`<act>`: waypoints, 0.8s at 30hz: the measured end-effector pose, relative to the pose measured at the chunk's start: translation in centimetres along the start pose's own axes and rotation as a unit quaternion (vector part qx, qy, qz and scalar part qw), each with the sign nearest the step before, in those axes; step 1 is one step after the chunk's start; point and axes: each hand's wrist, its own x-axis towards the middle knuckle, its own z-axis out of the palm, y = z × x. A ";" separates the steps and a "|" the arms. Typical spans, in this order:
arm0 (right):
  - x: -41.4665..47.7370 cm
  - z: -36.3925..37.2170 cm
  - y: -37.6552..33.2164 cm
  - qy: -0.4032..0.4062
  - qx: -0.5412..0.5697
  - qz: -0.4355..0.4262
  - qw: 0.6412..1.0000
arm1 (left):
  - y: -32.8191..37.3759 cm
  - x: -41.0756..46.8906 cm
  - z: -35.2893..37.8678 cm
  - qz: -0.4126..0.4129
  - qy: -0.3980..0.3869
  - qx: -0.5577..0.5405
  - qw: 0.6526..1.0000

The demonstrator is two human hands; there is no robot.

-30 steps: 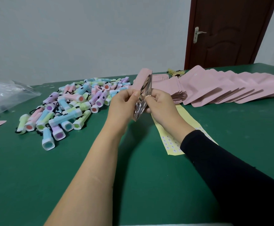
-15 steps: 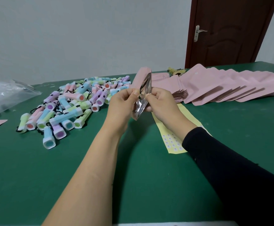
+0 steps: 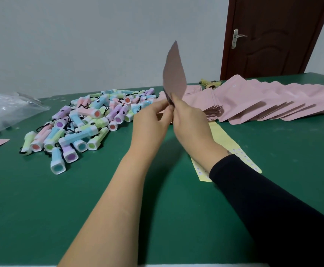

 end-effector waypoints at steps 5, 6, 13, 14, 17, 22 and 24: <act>0.0 0.1 -0.6 -0.017 -0.076 -0.034 0.996 | 0.4 0.1 0.7 -0.095 0.056 -0.102 0.989; -0.1 0.1 -0.8 -0.013 -0.082 -0.042 0.996 | 0.4 0.2 0.6 -0.109 0.061 -0.136 0.983; 0.0 0.3 -1.2 -0.014 -0.071 -0.018 0.997 | 0.0 0.2 0.2 -0.136 0.009 -0.200 0.970; 0.0 0.3 -1.1 -0.014 -0.070 -0.015 0.997 | -0.3 0.2 0.3 -0.122 0.014 -0.165 0.979; -0.2 0.5 -0.8 -0.010 -0.029 0.015 0.999 | -1.0 0.2 0.6 -0.051 0.033 0.001 0.998; -0.2 0.7 -0.3 -0.002 0.038 0.033 0.999 | -1.5 0.3 0.6 0.006 0.045 0.113 0.993; -0.1 0.5 -0.2 -0.007 0.056 0.039 0.998 | -1.7 0.4 0.5 0.003 0.043 0.120 0.992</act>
